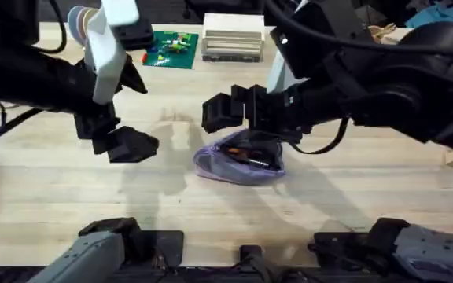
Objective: Unzip the bag, pick up the pens from the table one at a time and place them inside, then zip the bag closed.
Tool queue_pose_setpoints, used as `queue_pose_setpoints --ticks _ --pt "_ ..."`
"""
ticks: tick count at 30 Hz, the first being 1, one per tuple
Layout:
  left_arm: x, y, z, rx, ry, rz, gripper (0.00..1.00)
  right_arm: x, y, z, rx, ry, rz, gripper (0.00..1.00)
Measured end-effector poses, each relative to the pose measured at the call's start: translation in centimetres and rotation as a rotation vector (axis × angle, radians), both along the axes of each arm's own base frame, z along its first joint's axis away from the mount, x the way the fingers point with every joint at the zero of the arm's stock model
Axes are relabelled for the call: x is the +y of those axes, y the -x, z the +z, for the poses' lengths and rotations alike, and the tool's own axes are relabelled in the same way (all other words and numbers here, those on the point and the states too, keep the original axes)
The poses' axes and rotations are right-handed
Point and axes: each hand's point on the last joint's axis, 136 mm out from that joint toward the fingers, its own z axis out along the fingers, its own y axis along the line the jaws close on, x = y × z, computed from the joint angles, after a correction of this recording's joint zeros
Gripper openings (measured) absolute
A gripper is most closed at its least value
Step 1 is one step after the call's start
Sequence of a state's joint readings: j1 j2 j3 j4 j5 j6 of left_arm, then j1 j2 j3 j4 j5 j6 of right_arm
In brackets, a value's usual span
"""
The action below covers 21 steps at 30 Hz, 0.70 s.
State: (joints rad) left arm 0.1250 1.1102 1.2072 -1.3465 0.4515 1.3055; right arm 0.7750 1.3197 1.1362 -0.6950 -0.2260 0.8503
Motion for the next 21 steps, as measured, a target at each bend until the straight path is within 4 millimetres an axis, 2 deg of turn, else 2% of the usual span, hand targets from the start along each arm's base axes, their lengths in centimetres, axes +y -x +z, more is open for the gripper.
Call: queue_pose_setpoints --ticks 2,3,4,5,6,9,10,14,16,18,19,20,21 --pt "0.5 -0.5 -1.4 0.061 0.025 -0.030 0.993 -0.3 0.4 -0.3 0.045 0.007 -0.039 0.998" --pt "0.8 -0.3 -2.9 0.142 0.082 -0.093 0.993 -0.6 0.6 -0.5 0.072 0.013 -0.064 0.998" --pt "0.8 -0.3 -3.1 0.152 0.096 -0.110 0.993 -0.7 0.6 -0.5 0.075 0.013 -0.068 0.998" --pt "0.5 -0.8 -4.0 0.157 0.145 -0.198 0.993 -1.6 0.8 0.6 0.050 0.010 -0.107 0.998" --pt "0.4 -1.1 -4.6 0.143 0.154 -0.272 0.993 -1.6 0.7 0.5 0.015 0.039 -0.121 0.997" --pt "0.4 -1.5 -6.1 0.159 0.172 -0.357 0.993 -0.9 0.9 0.2 -0.036 0.071 -0.110 0.996" --pt "0.4 -1.7 -6.9 0.182 0.183 -0.367 0.993 0.1 0.4 0.1 -0.059 0.043 -0.110 0.996" --pt "0.5 -1.9 -7.7 0.216 0.200 -0.370 0.993 1.2 -0.1 -0.5 -0.075 -0.011 -0.122 0.997" --pt "0.6 -2.2 -8.8 0.246 0.214 -0.372 0.993 1.7 0.0 -3.1 -0.053 -0.054 -0.141 0.996" --pt "0.6 -2.4 -8.9 0.245 0.214 -0.373 0.993 1.9 0.0 -3.6 -0.053 -0.067 -0.148 0.998" --pt "0.6 -2.5 -9.0 0.236 0.213 -0.374 0.993 2.2 -0.2 -5.3 -0.030 -0.076 -0.170 0.996" --pt "0.6 -2.6 -9.0 0.235 0.212 -0.374 0.993 3.5 -0.3 -6.9 -0.020 -0.075 -0.160 0.996" --pt "0.6 -2.6 -9.0 0.235 0.212 -0.374 0.993 3.9 -0.4 -7.2 -0.021 -0.078 -0.155 0.996"
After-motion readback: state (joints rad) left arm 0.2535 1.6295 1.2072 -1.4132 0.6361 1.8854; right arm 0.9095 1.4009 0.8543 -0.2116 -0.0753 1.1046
